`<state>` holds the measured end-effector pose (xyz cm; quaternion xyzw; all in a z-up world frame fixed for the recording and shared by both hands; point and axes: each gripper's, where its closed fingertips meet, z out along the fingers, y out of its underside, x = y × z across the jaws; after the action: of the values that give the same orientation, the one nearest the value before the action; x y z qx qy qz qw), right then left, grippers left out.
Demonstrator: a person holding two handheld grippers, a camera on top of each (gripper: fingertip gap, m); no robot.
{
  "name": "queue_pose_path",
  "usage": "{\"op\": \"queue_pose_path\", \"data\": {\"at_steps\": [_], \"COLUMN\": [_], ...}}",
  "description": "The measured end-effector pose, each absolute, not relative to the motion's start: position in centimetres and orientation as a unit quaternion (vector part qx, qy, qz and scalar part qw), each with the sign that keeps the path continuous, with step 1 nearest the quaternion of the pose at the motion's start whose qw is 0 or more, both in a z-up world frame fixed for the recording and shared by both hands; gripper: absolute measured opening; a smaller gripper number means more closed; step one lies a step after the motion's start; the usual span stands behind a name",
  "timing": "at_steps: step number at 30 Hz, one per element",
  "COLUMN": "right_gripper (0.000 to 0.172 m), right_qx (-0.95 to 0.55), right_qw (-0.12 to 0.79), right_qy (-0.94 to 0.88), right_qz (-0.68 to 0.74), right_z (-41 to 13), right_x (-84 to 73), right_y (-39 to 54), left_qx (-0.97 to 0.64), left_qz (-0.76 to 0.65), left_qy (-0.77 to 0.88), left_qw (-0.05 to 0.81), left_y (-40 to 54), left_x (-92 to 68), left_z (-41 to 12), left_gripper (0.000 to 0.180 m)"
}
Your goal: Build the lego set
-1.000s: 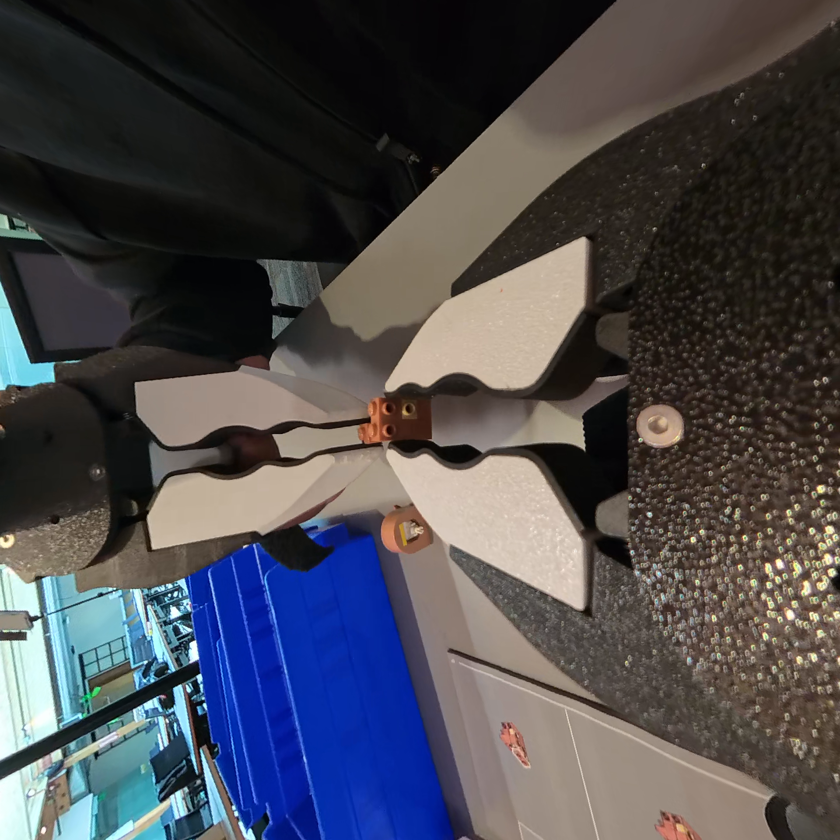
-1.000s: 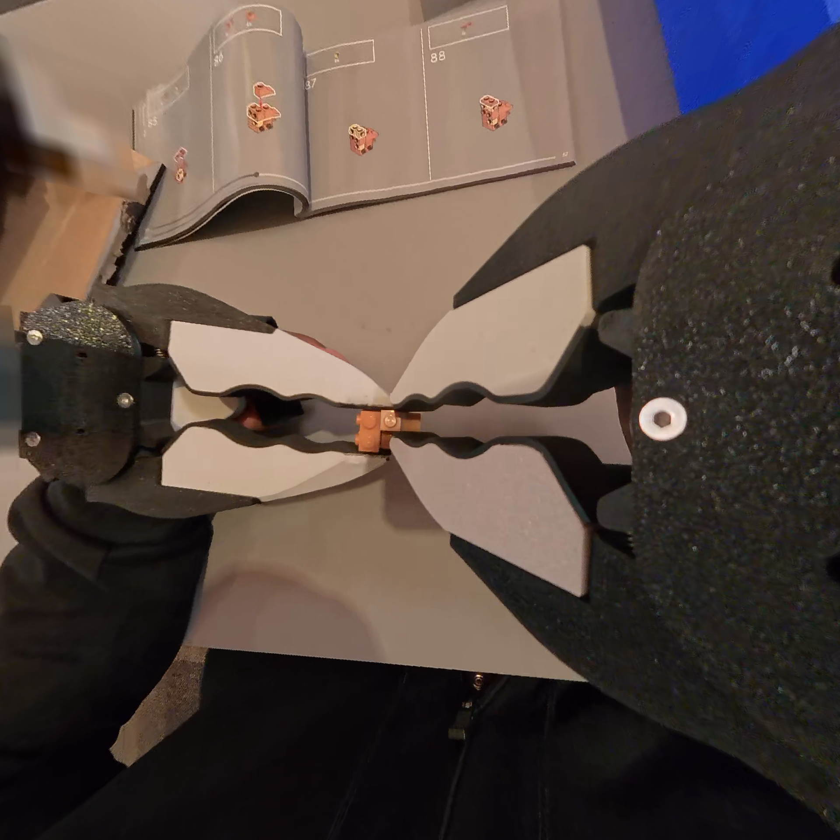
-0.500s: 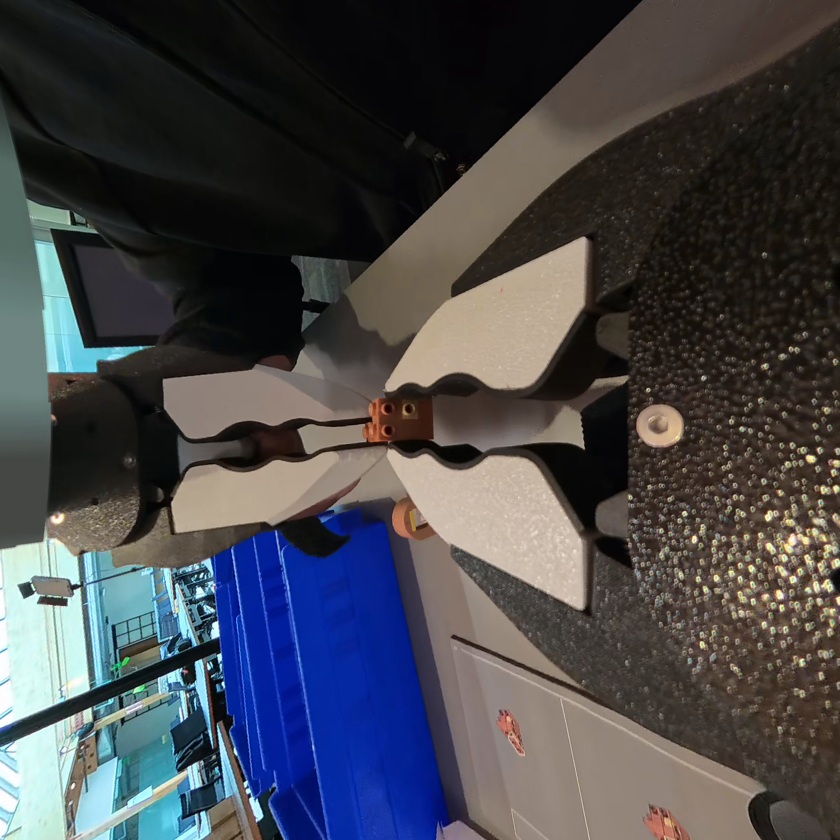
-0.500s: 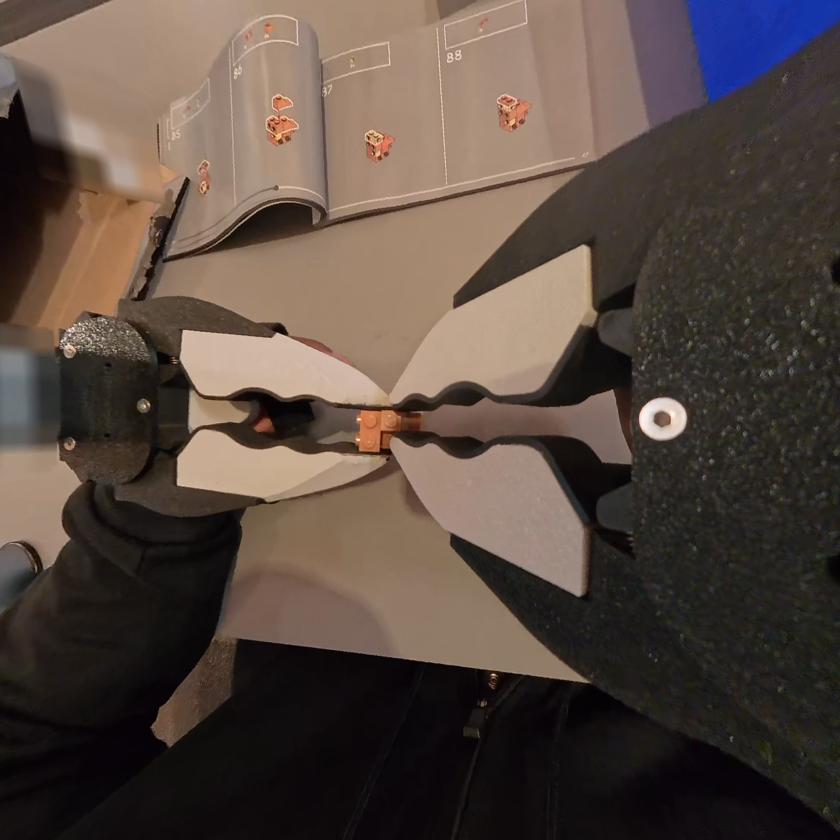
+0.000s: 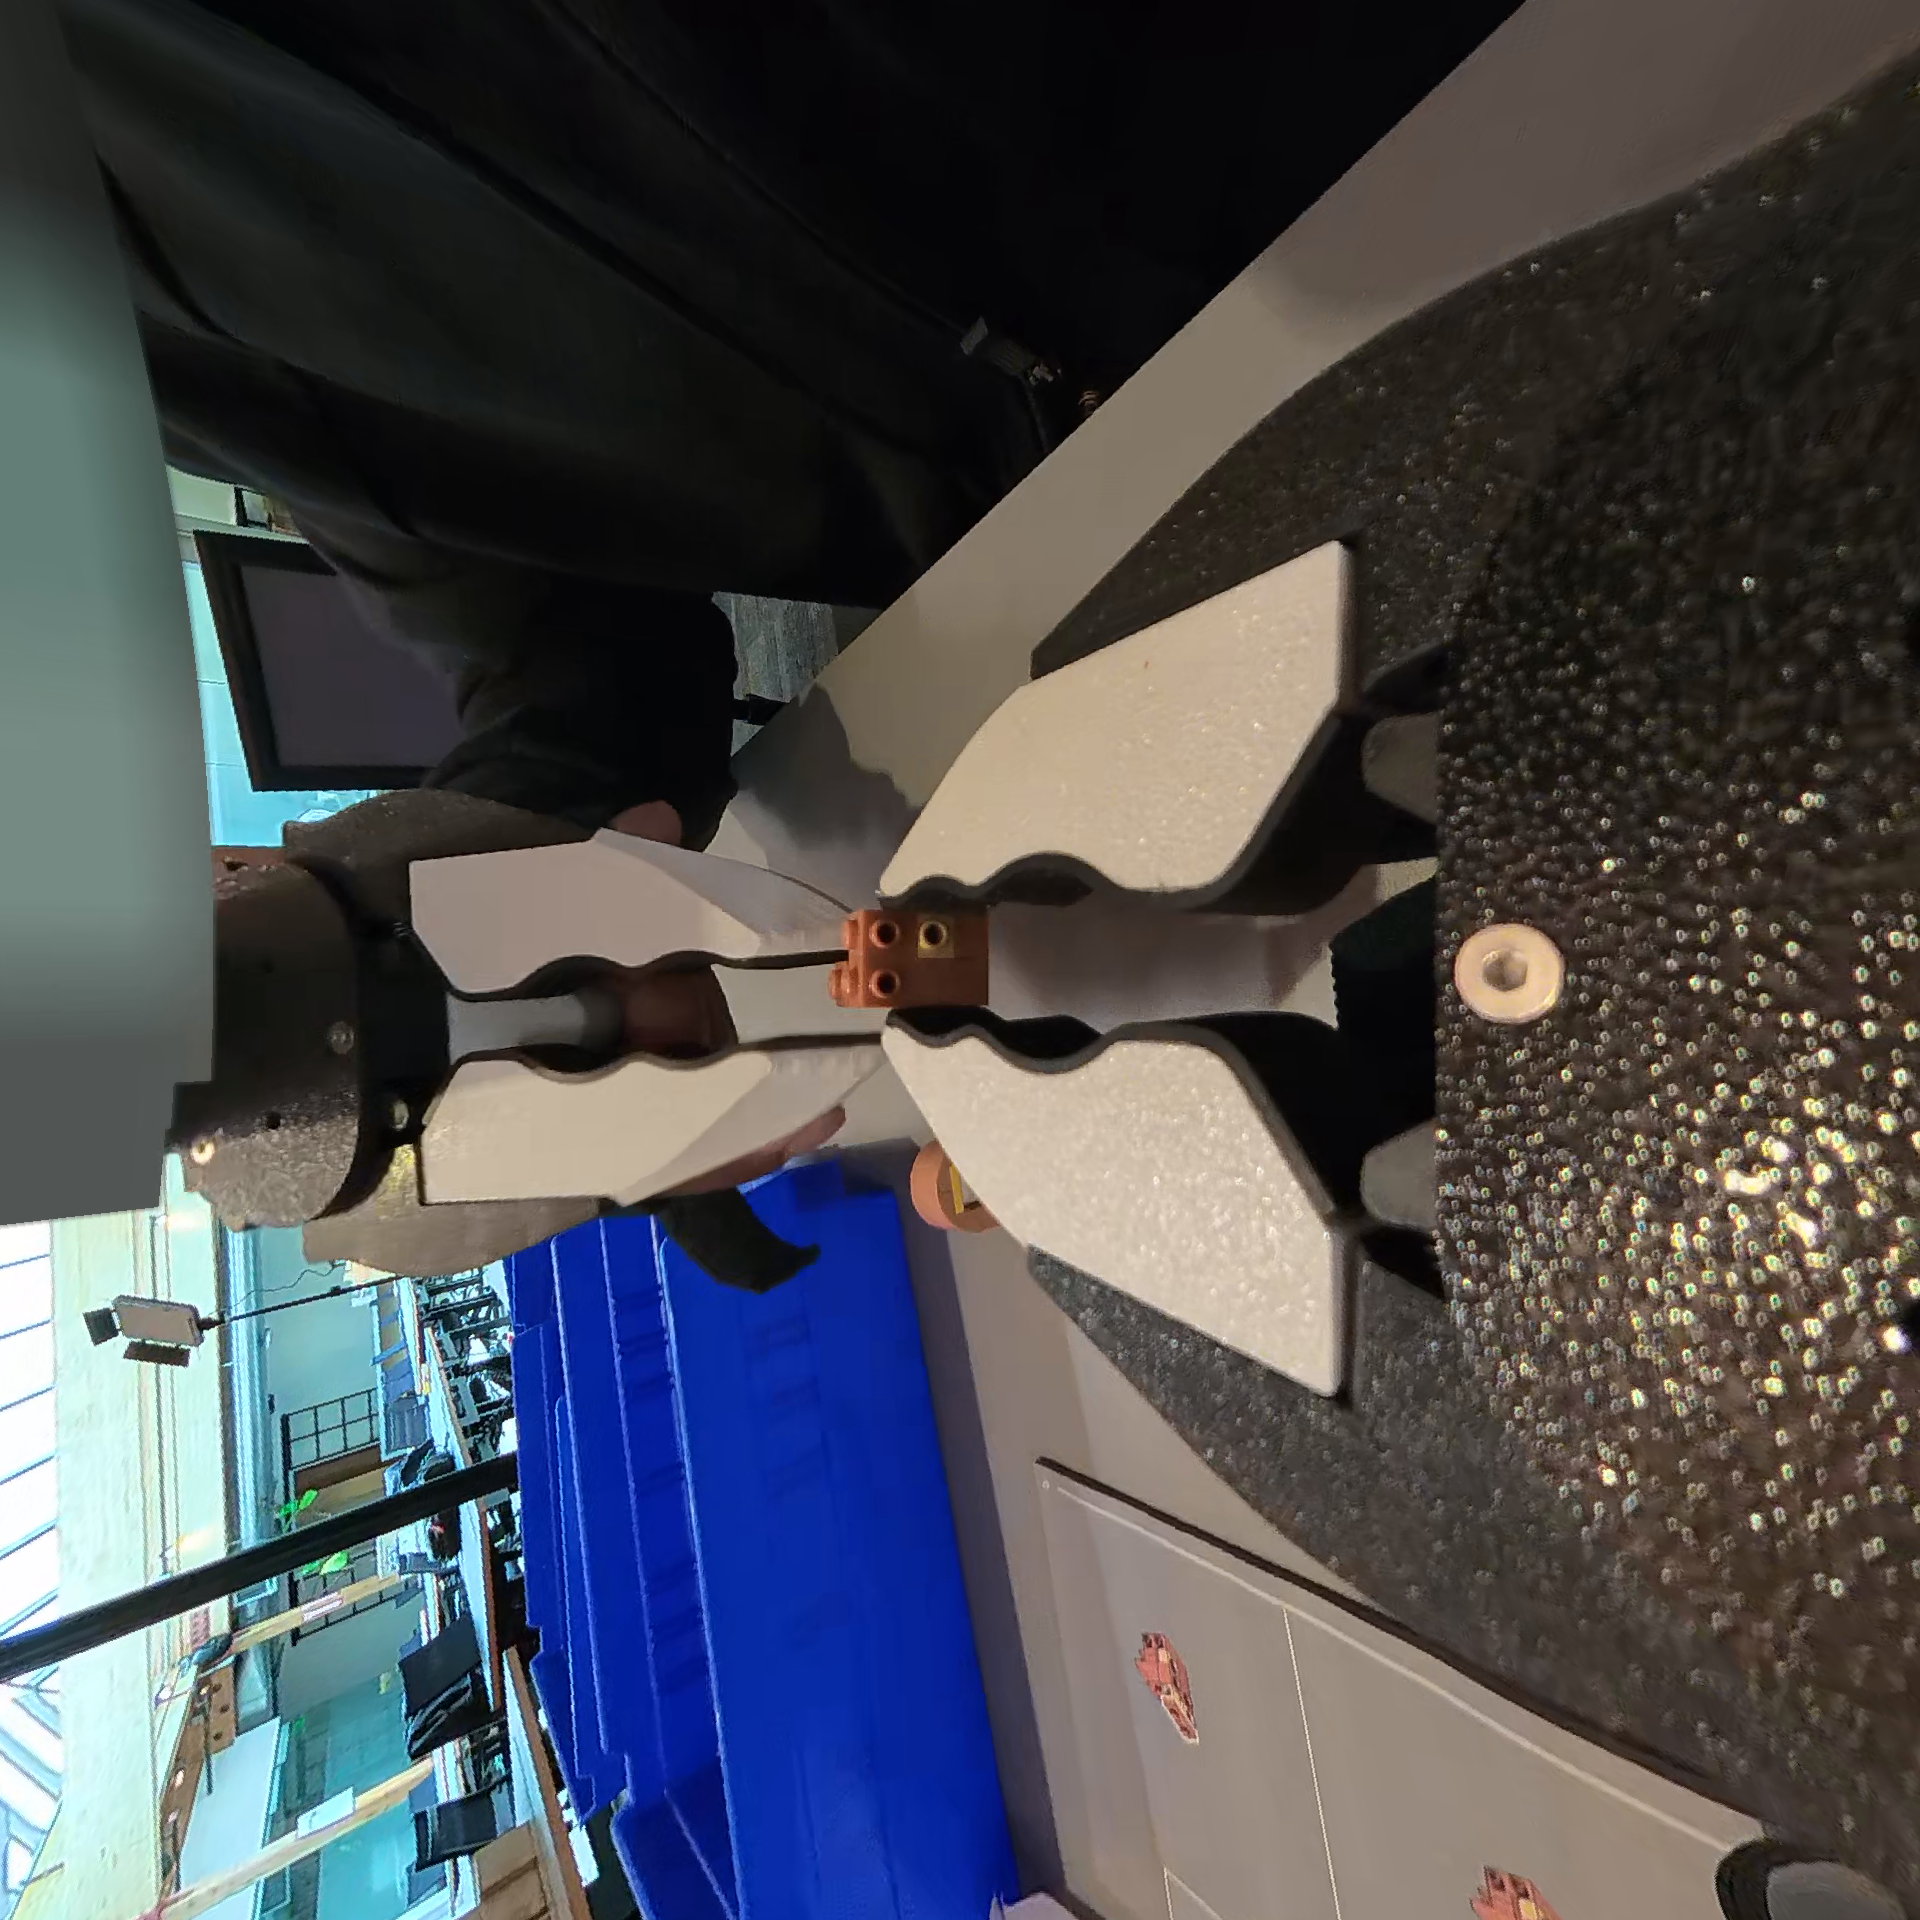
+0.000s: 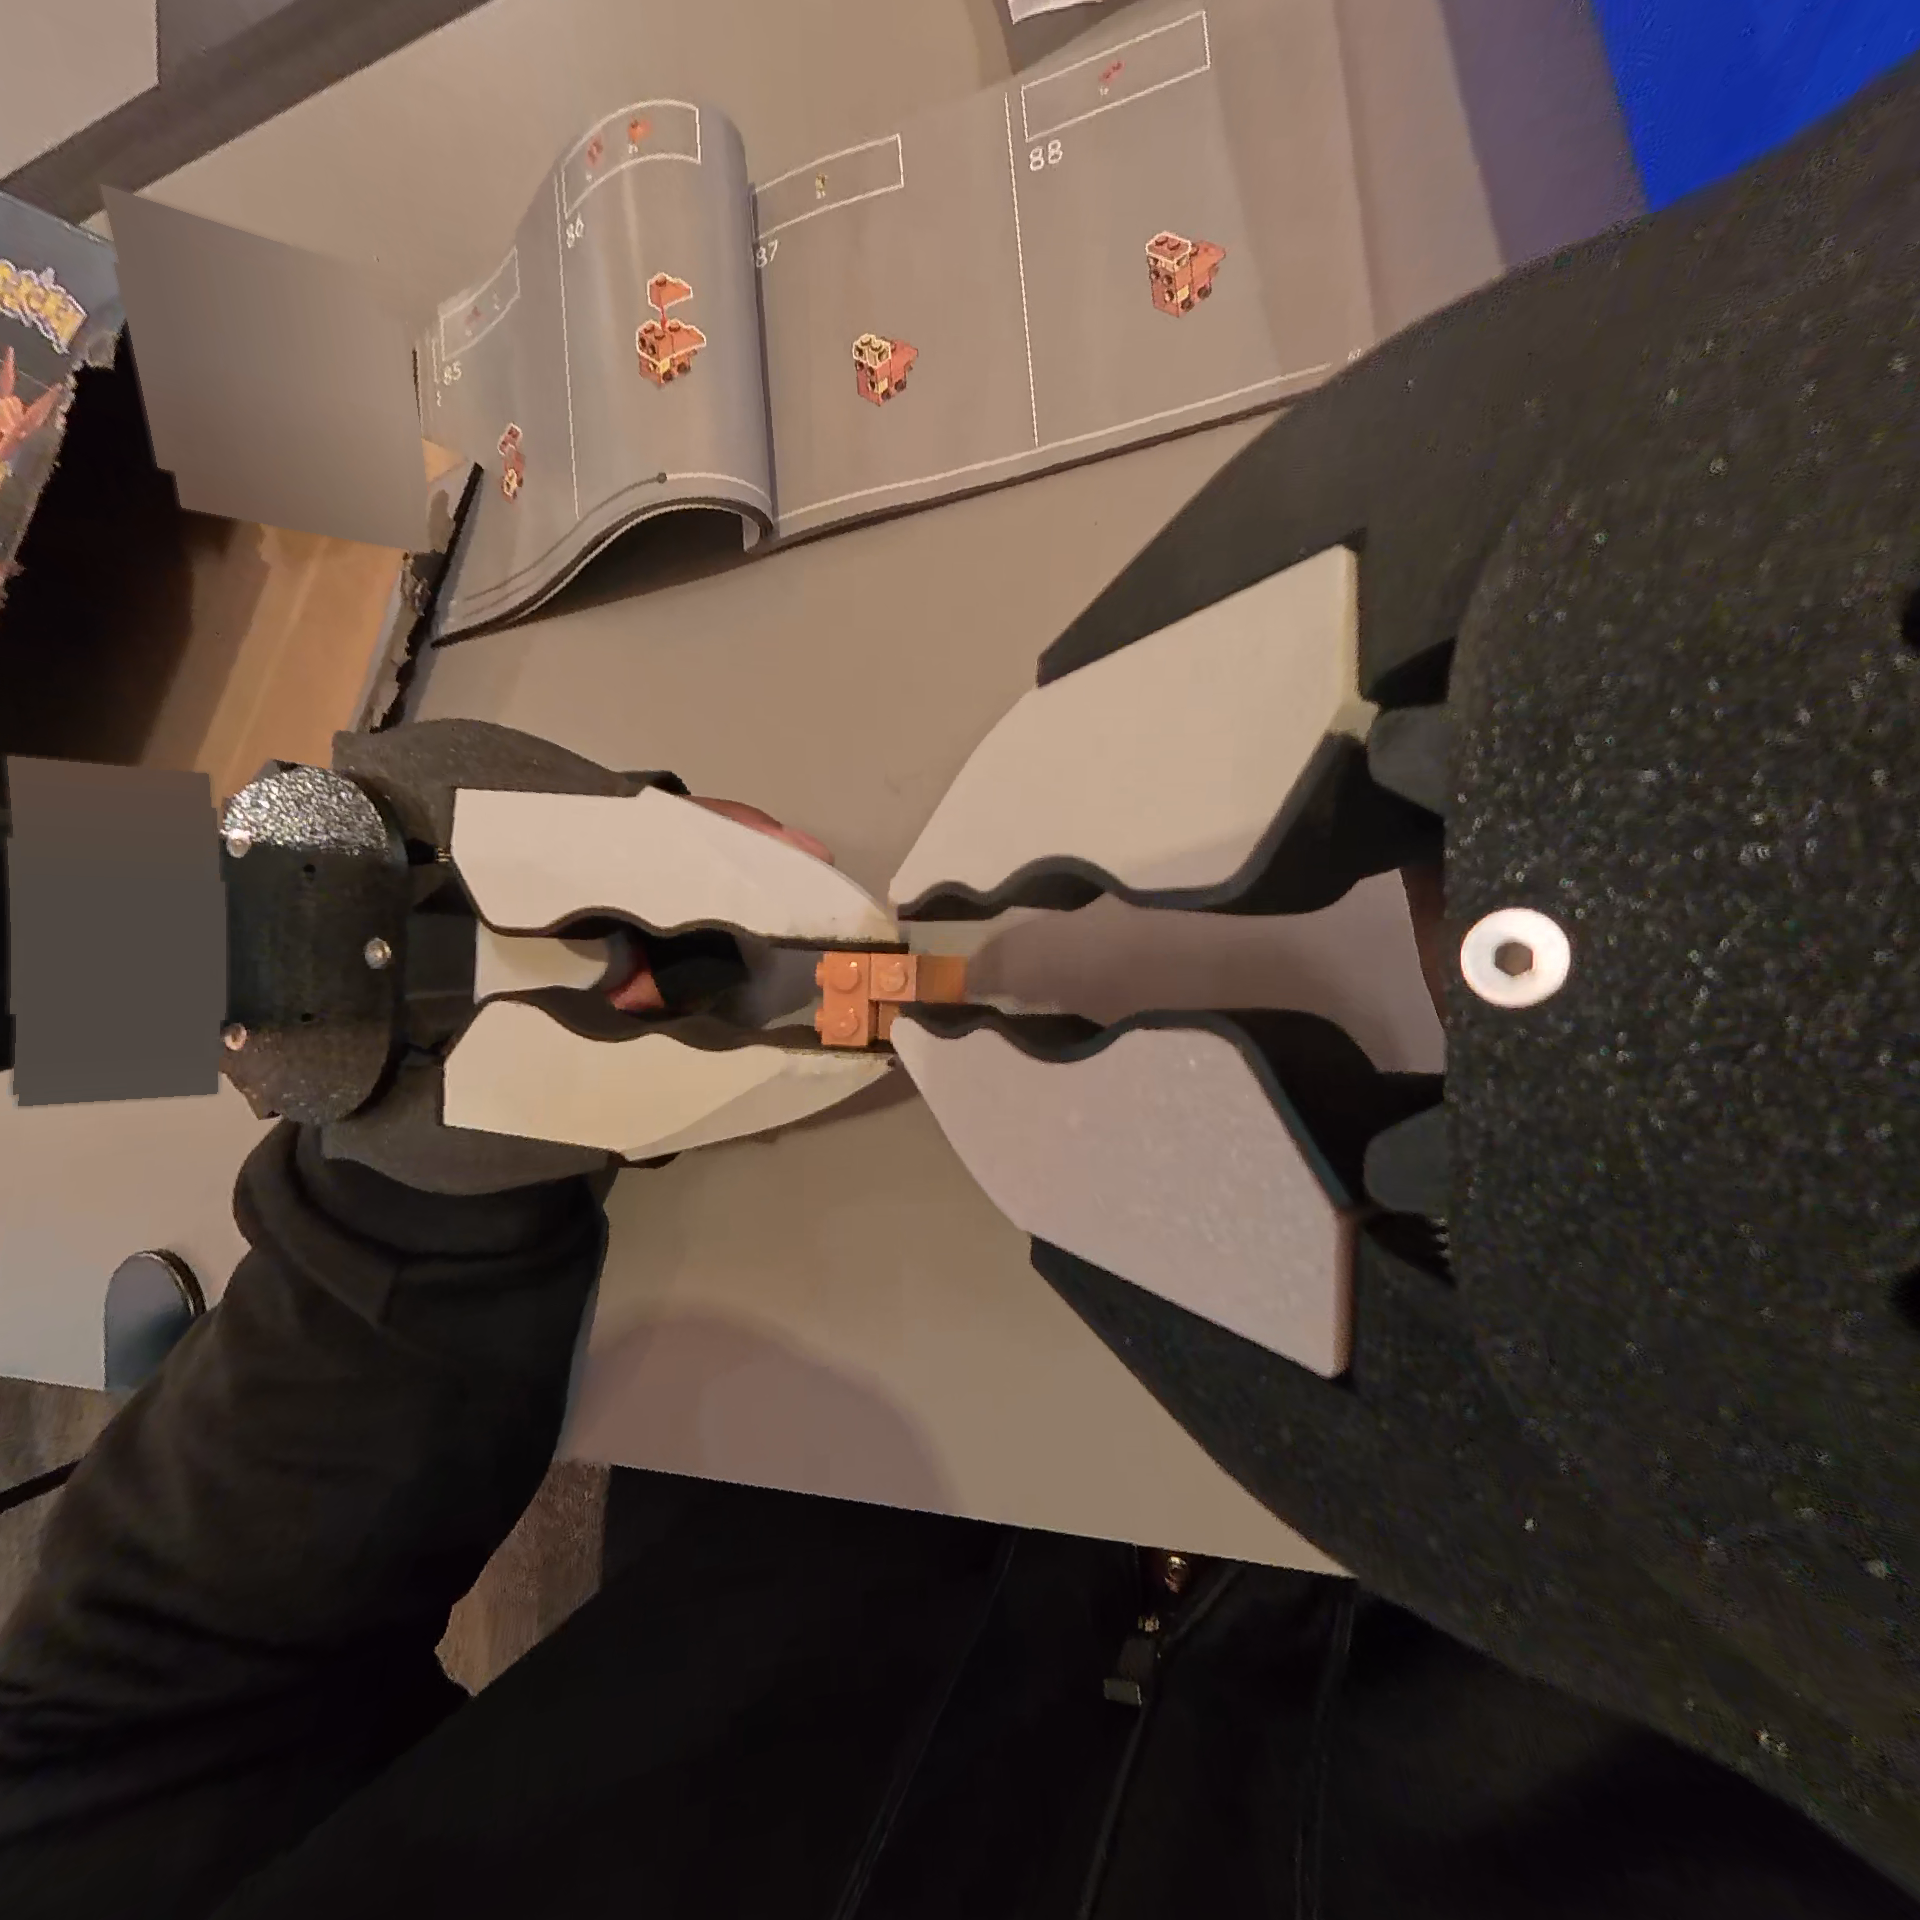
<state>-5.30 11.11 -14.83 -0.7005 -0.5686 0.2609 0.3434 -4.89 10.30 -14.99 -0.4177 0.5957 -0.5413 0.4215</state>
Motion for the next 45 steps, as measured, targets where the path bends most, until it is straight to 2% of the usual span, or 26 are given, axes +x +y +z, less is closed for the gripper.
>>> {"op": "queue_pose_path", "data": {"at_steps": [9,16,22,30,33,36,45], "right_gripper": [0.028,0.034,0.036,0.035,0.026,0.025,0.025], "right_qx": [-0.677,-0.532,-0.467,-0.447,-0.445,-0.448,-0.469], "right_qw": [0.389,0.562,0.635,0.641,0.645,0.642,0.628], "right_qy": [-0.572,-0.625,-0.614,-0.624,-0.620,-0.622,-0.621], "right_qz": [0.251,0.097,0.051,0.021,0.016,0.013,0.031], "right_z": [-13.7,-12.7,-11.8,-12.7,-12.8,-13.0,-13.2], "right_x": [-5.2,-4.7,-5.6,-6.5,-6.5,-6.5,-6.3], "right_y": [11.4,13.3,14.1,14.5,14.6,14.8,14.9], "left_qx": [-0.432,-0.461,-0.465,-0.481,-0.492,-0.501,-0.508], "left_qz": [-0.574,-0.678,-0.730,-0.750,-0.752,-0.754,-0.754], "left_qy": [0.557,0.448,0.391,0.364,0.357,0.348,0.340], "left_qw": [0.417,0.356,0.314,0.271,0.255,0.245,0.241], "left_y": [11.2,12.9,13.4,13.5,13.5,13.6,13.7], "left_x": [-5.1,-5.8,-6.0,-5.6,-5.4,-5.3,-5.1], "left_z": [-14.1,-12.5,-11.8,-12.0,-12.3,-12.5,-12.7], "left_gripper": [0.016,0.016,0.016,0.016,0.016,0.016,0.016]}}
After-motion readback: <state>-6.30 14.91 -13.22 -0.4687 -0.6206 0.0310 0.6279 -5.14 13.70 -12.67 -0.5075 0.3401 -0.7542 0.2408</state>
